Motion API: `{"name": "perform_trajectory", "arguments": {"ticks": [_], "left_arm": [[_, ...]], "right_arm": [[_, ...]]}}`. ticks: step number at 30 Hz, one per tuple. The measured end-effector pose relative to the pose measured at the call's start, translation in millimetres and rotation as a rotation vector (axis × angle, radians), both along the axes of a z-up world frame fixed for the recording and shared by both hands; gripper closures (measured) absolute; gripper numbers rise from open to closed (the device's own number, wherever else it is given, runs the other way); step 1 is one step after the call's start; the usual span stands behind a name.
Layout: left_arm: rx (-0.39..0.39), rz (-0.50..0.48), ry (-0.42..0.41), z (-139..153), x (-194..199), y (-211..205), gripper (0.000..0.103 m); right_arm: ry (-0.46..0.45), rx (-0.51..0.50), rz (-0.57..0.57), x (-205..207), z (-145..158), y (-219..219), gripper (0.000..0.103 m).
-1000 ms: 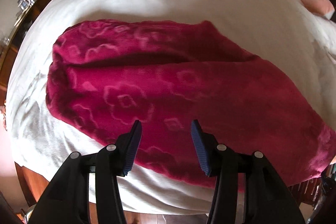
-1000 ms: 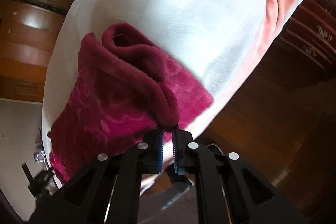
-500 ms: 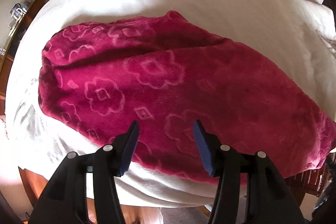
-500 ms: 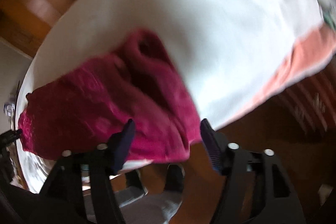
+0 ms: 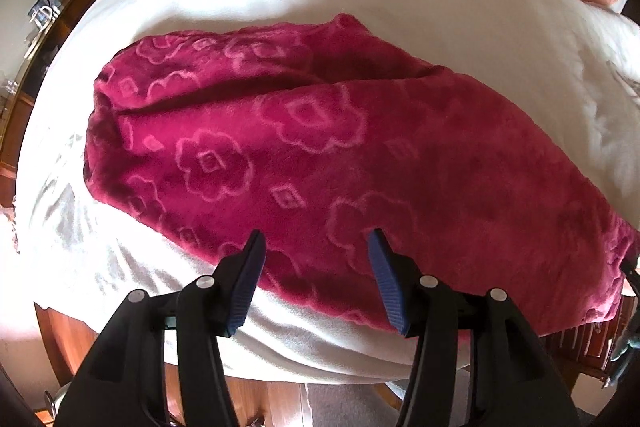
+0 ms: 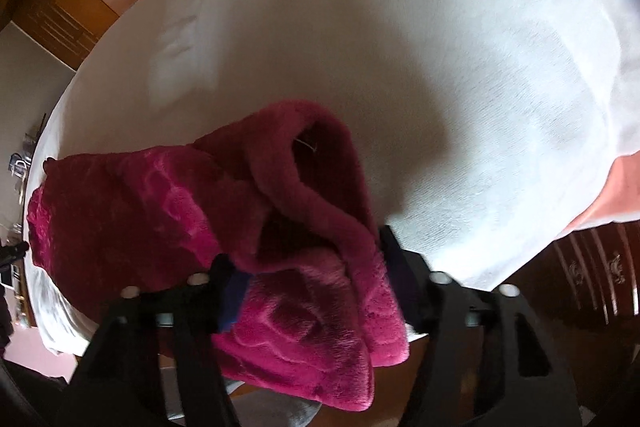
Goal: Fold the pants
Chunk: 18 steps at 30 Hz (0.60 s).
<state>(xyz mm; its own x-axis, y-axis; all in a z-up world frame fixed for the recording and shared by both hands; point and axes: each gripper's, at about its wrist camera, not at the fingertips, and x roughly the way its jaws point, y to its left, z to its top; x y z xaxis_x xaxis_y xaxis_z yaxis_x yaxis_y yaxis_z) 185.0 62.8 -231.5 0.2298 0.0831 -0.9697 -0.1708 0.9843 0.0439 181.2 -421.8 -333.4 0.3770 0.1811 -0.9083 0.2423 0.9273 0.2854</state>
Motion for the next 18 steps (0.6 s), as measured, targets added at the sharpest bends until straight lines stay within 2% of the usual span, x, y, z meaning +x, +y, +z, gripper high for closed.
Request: {"name": "perform_trajectory", "arguments": {"ticks": [2, 4, 6, 10, 12, 18], "left_arm": [[0.001, 0.013, 0.003, -1, -2, 5, 0.049], [-0.002, 0.026, 0.007, -2, -4, 10, 0.049], [-0.005, 0.032, 0.011, -3, -5, 13, 0.049], [-0.018, 0.031, 0.013, -6, -4, 17, 0.049], [-0.025, 0.029, 0.015, -8, -3, 17, 0.049], [-0.06, 0.014, 0.019, -17, 2, 21, 0.049]], "right_arm": [[0.012, 0.014, 0.012, 2, 0, 2, 0.06], [0.03, 0.047, 0.017, 5, 2, 1, 0.077], [0.035, 0.061, 0.024, 6, 8, 3, 0.083], [0.02, 0.115, 0.038, -2, 27, 4, 0.087], [0.007, 0.144, 0.043, -9, 37, 24, 0.087], [-0.057, 0.301, 0.031, -17, 74, 41, 0.089]]}}
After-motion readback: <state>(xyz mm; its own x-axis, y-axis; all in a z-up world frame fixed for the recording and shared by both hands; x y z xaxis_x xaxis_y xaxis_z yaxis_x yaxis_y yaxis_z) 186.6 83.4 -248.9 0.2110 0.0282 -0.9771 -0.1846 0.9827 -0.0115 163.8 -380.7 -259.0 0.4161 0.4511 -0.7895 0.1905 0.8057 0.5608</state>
